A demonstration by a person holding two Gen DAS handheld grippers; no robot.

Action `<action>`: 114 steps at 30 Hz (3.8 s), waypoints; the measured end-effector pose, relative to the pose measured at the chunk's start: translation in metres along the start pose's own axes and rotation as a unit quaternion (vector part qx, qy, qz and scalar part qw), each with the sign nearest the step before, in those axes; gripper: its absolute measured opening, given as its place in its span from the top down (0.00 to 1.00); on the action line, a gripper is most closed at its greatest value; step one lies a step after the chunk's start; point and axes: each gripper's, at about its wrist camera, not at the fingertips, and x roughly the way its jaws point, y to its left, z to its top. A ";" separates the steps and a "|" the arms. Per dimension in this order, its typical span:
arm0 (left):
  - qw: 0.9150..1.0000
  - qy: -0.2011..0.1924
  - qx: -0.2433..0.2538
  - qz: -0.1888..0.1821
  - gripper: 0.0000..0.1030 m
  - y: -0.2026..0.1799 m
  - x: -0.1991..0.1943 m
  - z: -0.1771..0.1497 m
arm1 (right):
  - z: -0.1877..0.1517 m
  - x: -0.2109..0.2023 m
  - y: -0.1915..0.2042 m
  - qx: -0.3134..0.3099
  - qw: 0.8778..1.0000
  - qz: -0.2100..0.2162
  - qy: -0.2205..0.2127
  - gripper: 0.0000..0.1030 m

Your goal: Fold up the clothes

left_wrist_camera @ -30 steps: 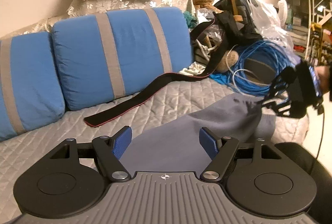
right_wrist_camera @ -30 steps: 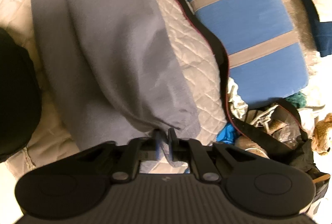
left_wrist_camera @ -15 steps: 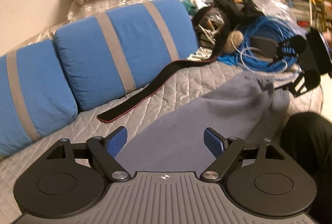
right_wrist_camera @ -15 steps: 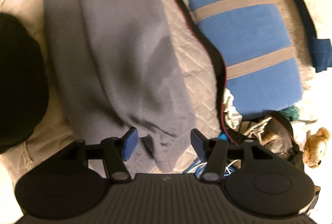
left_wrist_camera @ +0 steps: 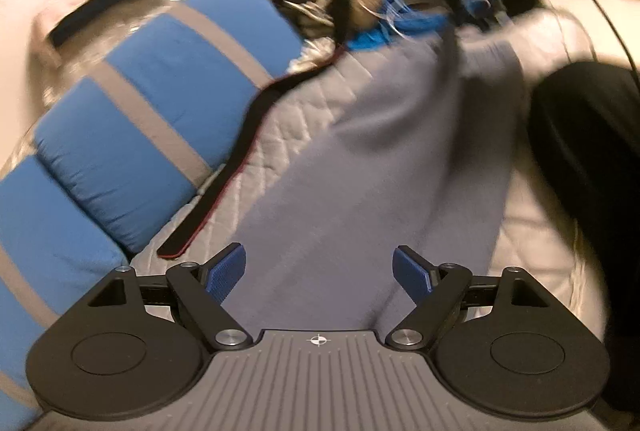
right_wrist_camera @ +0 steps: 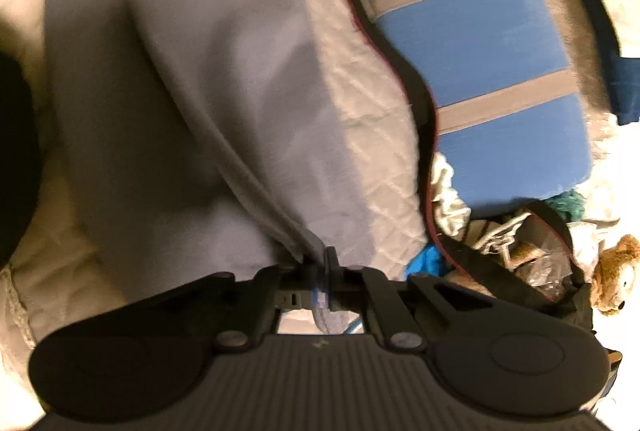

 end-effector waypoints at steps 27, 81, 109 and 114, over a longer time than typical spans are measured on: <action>0.963 0.074 0.247 0.081 0.97 -0.044 -0.023 -0.013 | -0.039 -0.030 0.018 0.025 0.999 -0.005 -0.044 0.97; 0.972 0.159 0.076 0.157 0.33 0.030 -0.093 -0.098 | 0.145 -0.121 0.065 0.027 0.982 -0.043 -0.184 0.00; 0.956 0.144 -0.161 0.200 0.33 0.179 -0.216 -0.208 | 0.316 -0.095 0.220 -0.155 0.937 -0.154 -0.274 0.19; 0.950 0.145 -0.191 0.199 0.33 0.188 -0.218 -0.222 | 0.336 -0.090 0.222 -0.163 0.944 -0.107 -0.267 0.51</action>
